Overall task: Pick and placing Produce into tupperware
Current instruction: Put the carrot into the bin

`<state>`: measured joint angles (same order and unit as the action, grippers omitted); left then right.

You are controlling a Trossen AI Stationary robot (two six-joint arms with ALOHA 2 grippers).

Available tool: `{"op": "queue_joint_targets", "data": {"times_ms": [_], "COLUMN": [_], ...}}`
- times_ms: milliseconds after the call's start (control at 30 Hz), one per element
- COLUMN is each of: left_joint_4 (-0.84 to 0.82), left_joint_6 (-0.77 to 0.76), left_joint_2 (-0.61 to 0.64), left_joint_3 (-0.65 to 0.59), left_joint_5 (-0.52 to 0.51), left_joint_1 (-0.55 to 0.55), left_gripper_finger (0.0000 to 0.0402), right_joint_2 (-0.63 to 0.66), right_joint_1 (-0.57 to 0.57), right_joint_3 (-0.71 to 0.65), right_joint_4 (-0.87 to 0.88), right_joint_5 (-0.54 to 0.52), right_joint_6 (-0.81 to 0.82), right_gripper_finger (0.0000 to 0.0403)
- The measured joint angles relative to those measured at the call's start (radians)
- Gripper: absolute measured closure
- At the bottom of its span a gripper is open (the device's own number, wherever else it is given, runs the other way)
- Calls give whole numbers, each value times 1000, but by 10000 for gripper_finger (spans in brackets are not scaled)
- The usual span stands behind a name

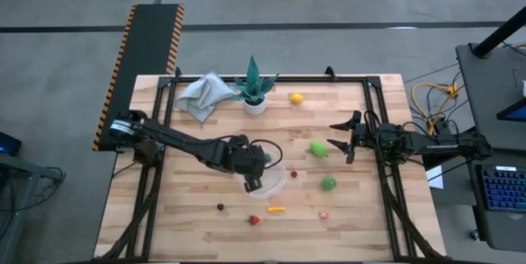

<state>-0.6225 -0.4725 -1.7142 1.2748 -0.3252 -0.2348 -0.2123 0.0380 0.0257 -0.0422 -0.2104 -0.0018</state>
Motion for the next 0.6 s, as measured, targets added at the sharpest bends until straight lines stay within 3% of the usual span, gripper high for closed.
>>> {"op": "queue_joint_targets", "data": {"times_ms": [367, 600], "left_joint_4": [177, 212], "left_joint_6": [2, 16], "left_joint_2": [-2, -44], "left_joint_3": [-119, -115], "left_joint_5": [52, 87], "left_joint_1": [0, 0], "left_gripper_finger": [250, 249], "right_joint_2": [0, 0], "right_joint_1": [0, 0], "right_joint_3": [0, 0], "right_joint_4": [0, 0], "right_joint_5": [0, 0], "right_joint_6": [0, 0], "right_gripper_finger": [159, 162]}}
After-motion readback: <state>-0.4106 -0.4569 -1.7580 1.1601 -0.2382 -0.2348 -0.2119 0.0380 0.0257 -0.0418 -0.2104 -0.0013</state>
